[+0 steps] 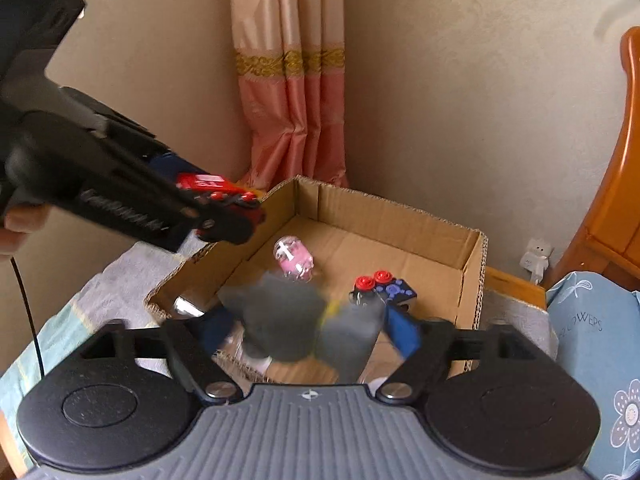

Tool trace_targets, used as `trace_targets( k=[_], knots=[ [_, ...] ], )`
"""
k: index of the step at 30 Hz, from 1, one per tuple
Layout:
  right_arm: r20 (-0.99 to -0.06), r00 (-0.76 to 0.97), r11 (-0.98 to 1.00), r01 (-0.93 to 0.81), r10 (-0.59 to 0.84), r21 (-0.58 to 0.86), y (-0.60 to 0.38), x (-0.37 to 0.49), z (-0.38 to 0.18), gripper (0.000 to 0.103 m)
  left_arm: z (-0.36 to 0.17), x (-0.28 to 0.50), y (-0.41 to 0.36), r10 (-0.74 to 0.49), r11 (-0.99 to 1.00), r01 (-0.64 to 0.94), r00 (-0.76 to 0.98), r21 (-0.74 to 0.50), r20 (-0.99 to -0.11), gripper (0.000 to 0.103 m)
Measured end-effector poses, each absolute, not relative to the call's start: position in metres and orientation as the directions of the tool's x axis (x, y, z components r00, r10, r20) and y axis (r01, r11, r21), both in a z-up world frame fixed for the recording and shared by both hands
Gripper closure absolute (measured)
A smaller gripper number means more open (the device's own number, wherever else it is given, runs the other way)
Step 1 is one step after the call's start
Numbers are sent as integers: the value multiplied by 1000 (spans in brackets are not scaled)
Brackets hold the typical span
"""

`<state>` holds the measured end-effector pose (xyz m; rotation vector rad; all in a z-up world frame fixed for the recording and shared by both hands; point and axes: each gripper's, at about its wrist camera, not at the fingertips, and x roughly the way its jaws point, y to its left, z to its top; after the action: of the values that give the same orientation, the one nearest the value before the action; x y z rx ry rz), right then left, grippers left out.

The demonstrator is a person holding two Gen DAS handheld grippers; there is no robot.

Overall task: Organize rigid objects
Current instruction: 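Carry the train and elephant into the cardboard box and open both tools, then withdraw both tools toward the black teardrop item and gold capsule bottle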

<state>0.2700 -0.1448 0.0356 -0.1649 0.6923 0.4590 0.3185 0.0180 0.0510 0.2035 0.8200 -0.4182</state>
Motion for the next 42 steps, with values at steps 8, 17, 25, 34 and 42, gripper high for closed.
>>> trace_targets(
  k=[8,17,25,34,42],
  knots=[
    [-646,685,908,-418,337,31,-162,259,32,0,40,356,2,-280,899,437,577,1,-767,55],
    [-624,706,921,-386,334,55,-183,239,41,0,27,413,-25,-220,918,395,575,31,-788,51],
    [-611,718,925,-374,333,65,-192,230,45,0,29,416,-26,-168,941,332,612,58,-773,17],
    [-612,711,923,-375,346,86,-189,215,43,0,47,372,-15,-167,933,351,629,86,-759,9],
    [-596,737,933,-354,318,60,-186,182,48,0,62,320,1,-192,934,349,671,76,-716,6]
  ],
)
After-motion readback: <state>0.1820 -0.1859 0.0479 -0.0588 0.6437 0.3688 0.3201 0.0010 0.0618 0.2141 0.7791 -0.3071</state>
